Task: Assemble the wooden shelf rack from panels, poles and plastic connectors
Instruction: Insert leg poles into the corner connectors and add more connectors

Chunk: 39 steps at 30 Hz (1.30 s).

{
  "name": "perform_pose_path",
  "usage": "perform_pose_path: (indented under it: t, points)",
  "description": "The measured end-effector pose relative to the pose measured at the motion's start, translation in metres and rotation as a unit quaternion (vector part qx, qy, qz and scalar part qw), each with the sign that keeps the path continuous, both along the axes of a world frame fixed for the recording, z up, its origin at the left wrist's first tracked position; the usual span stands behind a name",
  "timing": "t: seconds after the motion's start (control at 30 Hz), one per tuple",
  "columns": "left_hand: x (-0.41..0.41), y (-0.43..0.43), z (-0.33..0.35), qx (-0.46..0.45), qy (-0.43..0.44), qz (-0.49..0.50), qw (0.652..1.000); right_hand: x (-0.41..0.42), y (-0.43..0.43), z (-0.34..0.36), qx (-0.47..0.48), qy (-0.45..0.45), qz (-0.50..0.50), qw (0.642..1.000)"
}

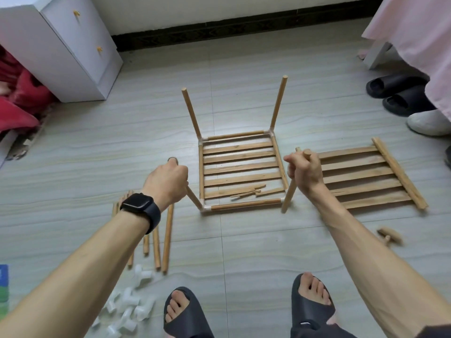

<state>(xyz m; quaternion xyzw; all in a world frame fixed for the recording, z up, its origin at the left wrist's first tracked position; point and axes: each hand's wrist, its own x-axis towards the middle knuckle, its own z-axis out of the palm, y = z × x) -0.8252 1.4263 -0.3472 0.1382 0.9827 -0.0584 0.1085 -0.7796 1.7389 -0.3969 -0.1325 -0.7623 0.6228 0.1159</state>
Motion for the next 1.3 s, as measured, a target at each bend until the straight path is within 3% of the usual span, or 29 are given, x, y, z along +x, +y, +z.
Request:
perform_pose_path:
  t: [0.1, 0.2, 0.27, 0.37, 0.43, 0.7, 0.87, 1.07, 1.3]
  points:
    - [-0.005, 0.009, 0.001, -0.046, -0.003, -0.022, 0.999, -0.005, -0.019, -0.001, 0.103, -0.019, -0.012, 0.994]
    - [-0.007, 0.016, 0.004, -0.226, 0.033, -0.105, 0.968, -0.009, -0.043, -0.014, 0.188, -0.116, 0.060, 0.973]
    - [-0.002, 0.028, -0.004, -0.339, 0.034, -0.158, 0.927, -0.006, -0.061, -0.038, 0.316, -0.207, 0.178, 0.909]
    - [0.008, 0.043, -0.041, -0.460, 0.007, -0.202, 0.864, 0.004, -0.087, -0.079, 0.399, -0.304, 0.267, 0.823]
    - [0.010, 0.047, -0.074, -0.476, -0.008, -0.222, 0.851, 0.006, -0.099, -0.107, 0.427, -0.323, 0.301, 0.789]
    - [0.004, 0.044, -0.170, -0.457, -0.040, -0.259, 0.850, 0.016, -0.139, -0.172, 0.554, -0.299, 0.411, 0.660]
    - [-0.004, 0.046, -0.187, -0.403, -0.086, -0.257, 0.874, 0.011, -0.140, -0.167, 0.536, -0.314, 0.422, 0.660]
    - [-0.019, 0.059, -0.178, -0.404, -0.147, -0.149, 0.891, 0.002, -0.139, -0.158, 0.526, -0.327, 0.436, 0.653]
    - [-0.015, 0.073, -0.177, -0.340, -0.224, 0.008, 0.913, 0.000, -0.140, -0.154, 0.526, -0.316, 0.440, 0.655]
